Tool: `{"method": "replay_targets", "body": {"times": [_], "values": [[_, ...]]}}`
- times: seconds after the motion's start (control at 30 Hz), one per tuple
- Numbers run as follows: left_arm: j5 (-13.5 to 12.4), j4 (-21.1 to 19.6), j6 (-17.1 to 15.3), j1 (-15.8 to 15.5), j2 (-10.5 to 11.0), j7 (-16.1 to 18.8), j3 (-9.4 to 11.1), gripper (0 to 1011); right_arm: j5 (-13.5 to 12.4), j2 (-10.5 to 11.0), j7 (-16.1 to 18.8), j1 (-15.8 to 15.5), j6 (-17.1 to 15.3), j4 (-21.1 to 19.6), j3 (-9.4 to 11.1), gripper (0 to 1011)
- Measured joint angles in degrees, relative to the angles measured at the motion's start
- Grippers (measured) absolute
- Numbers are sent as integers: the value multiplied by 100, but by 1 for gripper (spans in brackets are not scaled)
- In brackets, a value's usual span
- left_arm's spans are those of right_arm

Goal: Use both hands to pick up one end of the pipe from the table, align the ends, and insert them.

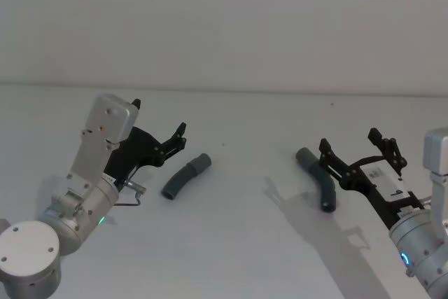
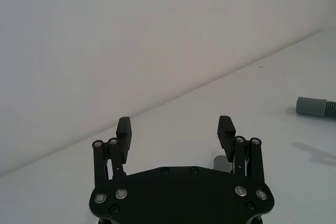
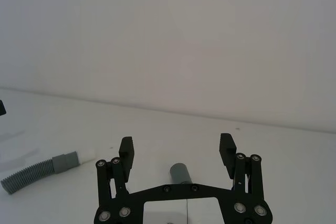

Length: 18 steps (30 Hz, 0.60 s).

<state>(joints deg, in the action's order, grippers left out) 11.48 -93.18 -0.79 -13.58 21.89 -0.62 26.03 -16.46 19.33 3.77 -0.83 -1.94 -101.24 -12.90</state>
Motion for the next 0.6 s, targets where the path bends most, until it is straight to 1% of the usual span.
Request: {"method": "replay_targets", "body": {"times": [0.6], "values": [[1, 0, -1, 0, 0, 0, 0, 1000, 0, 1, 1, -1, 0, 0, -4, 1001]]}}
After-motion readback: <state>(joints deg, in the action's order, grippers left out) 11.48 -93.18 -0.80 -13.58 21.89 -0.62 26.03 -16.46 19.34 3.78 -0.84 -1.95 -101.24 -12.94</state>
